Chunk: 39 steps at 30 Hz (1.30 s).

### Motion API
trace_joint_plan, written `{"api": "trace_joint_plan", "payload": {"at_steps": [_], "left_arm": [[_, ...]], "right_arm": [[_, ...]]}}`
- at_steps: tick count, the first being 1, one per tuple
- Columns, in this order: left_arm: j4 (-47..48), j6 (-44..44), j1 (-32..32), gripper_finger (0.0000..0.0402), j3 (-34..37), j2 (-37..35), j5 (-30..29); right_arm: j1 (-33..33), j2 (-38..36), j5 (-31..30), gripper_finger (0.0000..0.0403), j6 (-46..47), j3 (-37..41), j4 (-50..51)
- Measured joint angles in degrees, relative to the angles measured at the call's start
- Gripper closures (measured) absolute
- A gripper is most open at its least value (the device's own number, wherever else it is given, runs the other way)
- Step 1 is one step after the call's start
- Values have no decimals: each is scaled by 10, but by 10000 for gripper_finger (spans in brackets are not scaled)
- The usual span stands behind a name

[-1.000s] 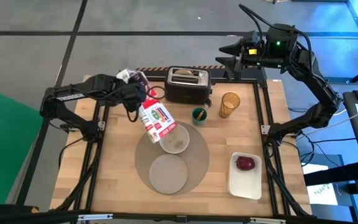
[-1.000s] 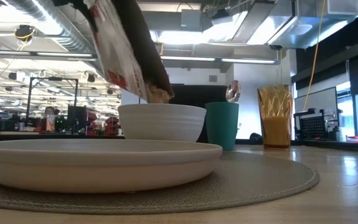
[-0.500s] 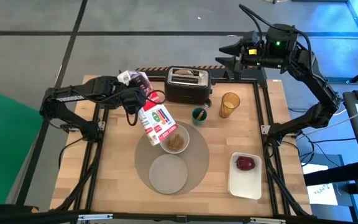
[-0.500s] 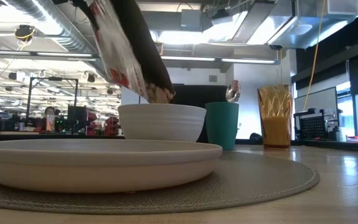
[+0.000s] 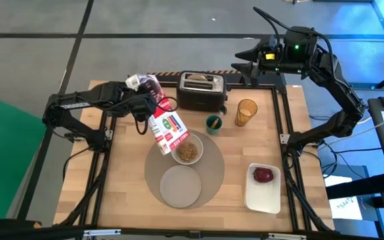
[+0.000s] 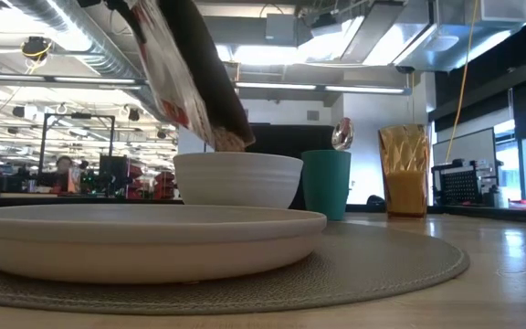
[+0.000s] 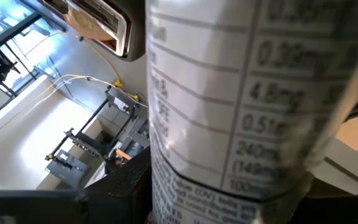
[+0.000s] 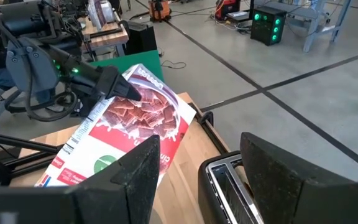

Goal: Arrange a breakfast setting
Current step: Pour the cereal from the cereal box into the white bowl

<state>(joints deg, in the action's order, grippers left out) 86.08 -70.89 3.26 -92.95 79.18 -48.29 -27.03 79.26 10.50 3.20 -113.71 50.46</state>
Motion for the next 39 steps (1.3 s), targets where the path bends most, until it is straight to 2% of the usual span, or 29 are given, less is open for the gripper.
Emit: {"api": "trace_joint_plan", "payload": {"at_steps": [5, 11, 19, 28, 33, 39], "left_arm": [[3, 22, -3, 210, 0, 0, 30], [7, 30, -3, 210, 0, 0, 20], [10, 57, 7, 210, 0, 0, 44], [35, 96, 31, 210, 0, -1, 104], [38, 111, 55, 210, 0, -1, 169], [40, 119, 92, 210, 0, -2, 214]], "right_arm": [[0, 0, 0, 189, 0, 0, 3], [0, 0, 0, 189, 0, 0, 4], [0, 0, 1, 189, -4, 0, 8], [0, 0, 6, 189, -4, 0, 8], [0, 0, 6, 189, -4, 0, 7], [0, 0, 6, 189, -5, 0, 7]]}}
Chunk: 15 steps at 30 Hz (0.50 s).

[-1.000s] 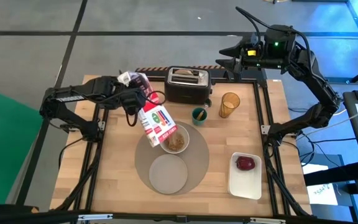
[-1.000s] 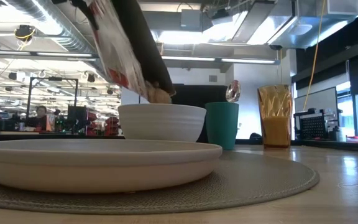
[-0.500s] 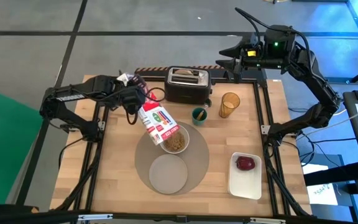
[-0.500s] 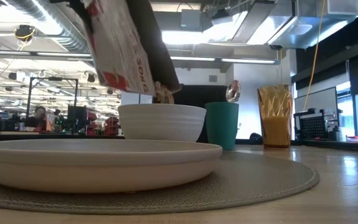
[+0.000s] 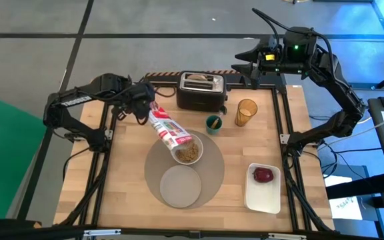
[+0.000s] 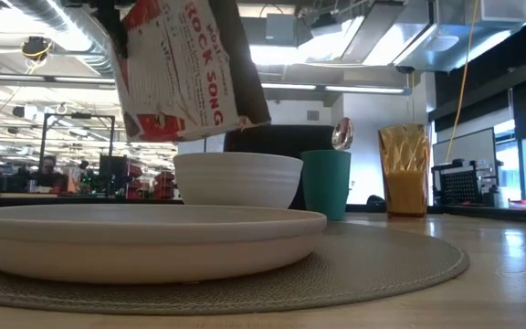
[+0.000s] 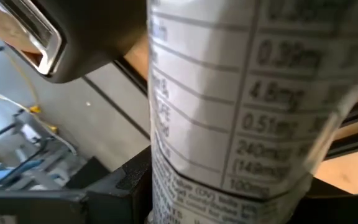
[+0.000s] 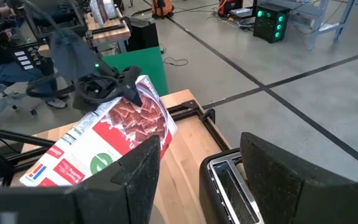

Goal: Arrange a breakfast setting
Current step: Pour the cereal from the cereal box into the white bowl

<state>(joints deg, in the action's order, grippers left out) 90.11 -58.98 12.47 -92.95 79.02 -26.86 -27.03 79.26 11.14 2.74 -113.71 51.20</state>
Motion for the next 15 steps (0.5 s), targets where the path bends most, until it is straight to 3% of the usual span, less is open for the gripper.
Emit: {"api": "trace_joint_plan", "payload": {"at_steps": [5, 9, 15], "left_arm": [[0, 1, 38, 210, 0, -1, 64], [-3, 5, 99, 210, 0, -18, 176], [-30, 3, 200, 211, 0, -61, 275]], "right_arm": [[0, 0, 0, 189, 0, 0, 0], [0, 0, 0, 189, 0, 0, 0], [0, 0, 0, 189, 0, 0, -1]]}}
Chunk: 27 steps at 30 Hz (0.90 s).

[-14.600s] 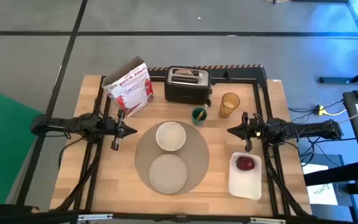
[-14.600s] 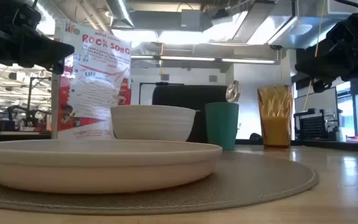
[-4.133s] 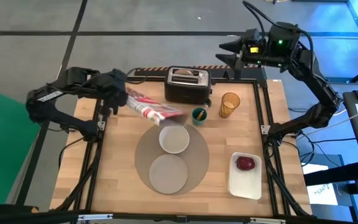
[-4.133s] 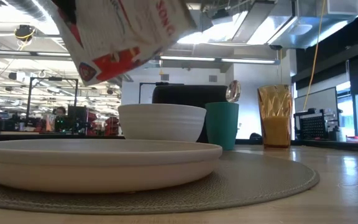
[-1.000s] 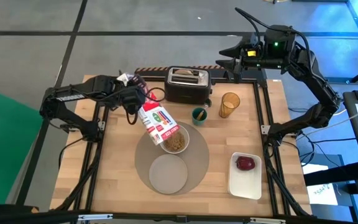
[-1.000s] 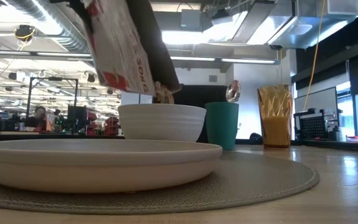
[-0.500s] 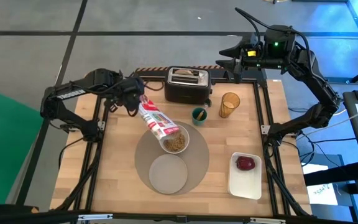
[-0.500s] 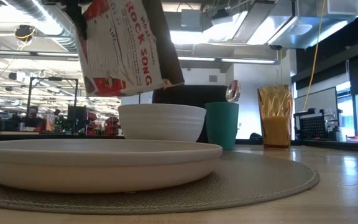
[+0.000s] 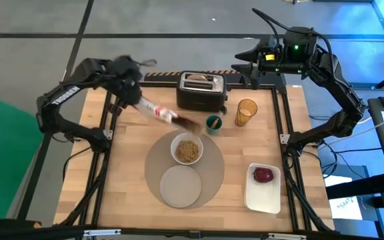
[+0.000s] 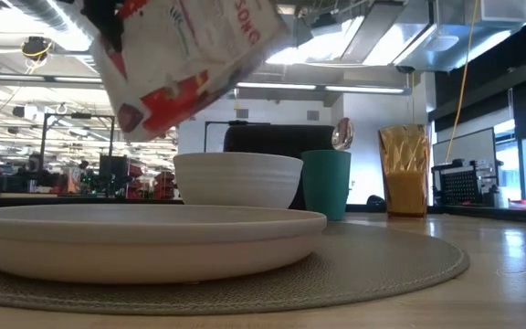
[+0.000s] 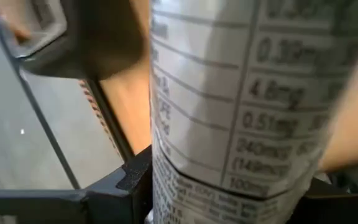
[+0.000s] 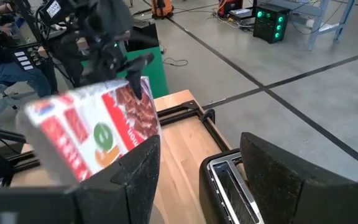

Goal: Arrange a breakfast setting
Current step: Pour the cereal from the cereal box into the white bowl

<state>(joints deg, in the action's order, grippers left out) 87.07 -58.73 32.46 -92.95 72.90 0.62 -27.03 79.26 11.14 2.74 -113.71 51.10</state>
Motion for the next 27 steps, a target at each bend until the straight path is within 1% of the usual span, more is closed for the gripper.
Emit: {"api": "trace_joint_plan", "payload": {"at_steps": [3, 8, 9, 12, 14, 16, 18, 21, 24, 27], "left_arm": [[-30, 7, 51, 211, 0, -27, 73], [-108, 58, 119, 211, 0, -57, 232], [-126, 72, 128, 211, 0, -61, 257], [-187, 129, 149, 211, 0, -67, 333], [-241, 182, 157, 211, 0, -67, 372], [-300, 239, 161, 211, 0, -65, 393], [-361, 298, 159, 211, 0, -64, 394], [-443, 375, 151, 211, 0, -55, 394], [-472, 400, 139, 211, 0, -43, 394], [-483, 403, 123, 211, 0, -28, 395]], "right_arm": [[0, 0, 0, 189, 0, 0, -3], [0, 0, 8, 189, 8, 0, -27], [0, 0, 27, 189, 24, 0, -47], [0, -2, 114, 189, 71, 0, -151], [0, -5, 140, 189, 74, -1, -201], [1, -9, 138, 189, 60, -1, -208], [1, -6, 124, 189, 44, -1, -186], [1, 4, 126, 180, 35, 21, -171], [3, 19, 139, 154, 36, 45, -190], [8, 34, 143, 114, 46, 60, -238]]}}
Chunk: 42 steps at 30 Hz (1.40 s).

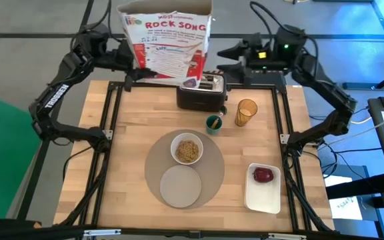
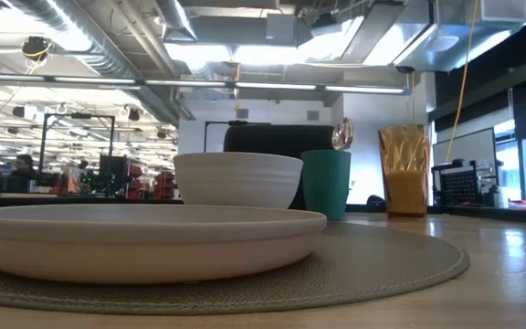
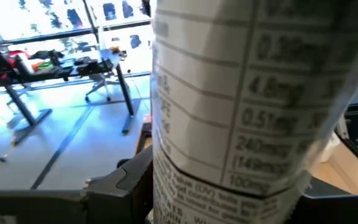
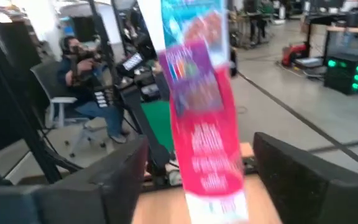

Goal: Arrange a breakfast setting
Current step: Pour the cereal from the cereal box into the white bowl

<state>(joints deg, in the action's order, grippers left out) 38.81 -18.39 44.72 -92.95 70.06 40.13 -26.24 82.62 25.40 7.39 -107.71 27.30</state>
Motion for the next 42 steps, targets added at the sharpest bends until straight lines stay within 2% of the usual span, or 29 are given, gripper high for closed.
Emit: {"api": "trace_joint_plan", "payload": {"at_steps": [4, 6, 10, 12, 14, 19, 22, 26, 30, 32, 34, 36, 40, 42], "left_arm": [[1, 0, -27, 211, 0, 28, -15], [-1, 0, -41, 211, 0, 42, -19], [-27, 1, -67, 211, 0, 63, -17], [-31, 6, -79, 211, 0, 70, -26], [-40, 17, -82, 211, 0, 73, -52], [-39, 117, -85, 180, 0, 73, -105], [-80, 168, -84, 146, 0, 73, -122], [-156, 186, -84, 109, -1, 57, -122], [-177, 187, -84, 104, -1, 51, -136], [-158, 187, -84, 123, -1, 51, -159], [-138, 180, -84, 160, -1, 51, -184], [-133, 181, -84, 212, -1, 51, -203], [-133, 166, -78, 352, -1, 50, -200], [-127, 167, -67, 385, -1, 47, -199]], "right_arm": [[14, 24, 11, 57, 1, 2, -54], [22, 35, -8, 37, 4, 2, -69], [24, 54, -39, 37, 20, 2, -62], [22, 59, -38, 68, 30, 2, -56], [22, 60, -38, 127, 29, 2, -50], [22, 60, -38, 339, -10, 1, -24], [22, 60, -49, 340, -48, 1, 15], [22, 80, -42, 340, -74, 5, 65], [22, 82, -31, 340, -80, 5, 74], [23, 84, -33, 340, -81, 4, 69], [23, 86, -29, 340, -80, 4, 67], [22, 86, -33, 340, -82, 4, 67], [22, 86, -47, 337, -79, 4, 71], [22, 86, -53, 299, -67, 3, 72]]}}
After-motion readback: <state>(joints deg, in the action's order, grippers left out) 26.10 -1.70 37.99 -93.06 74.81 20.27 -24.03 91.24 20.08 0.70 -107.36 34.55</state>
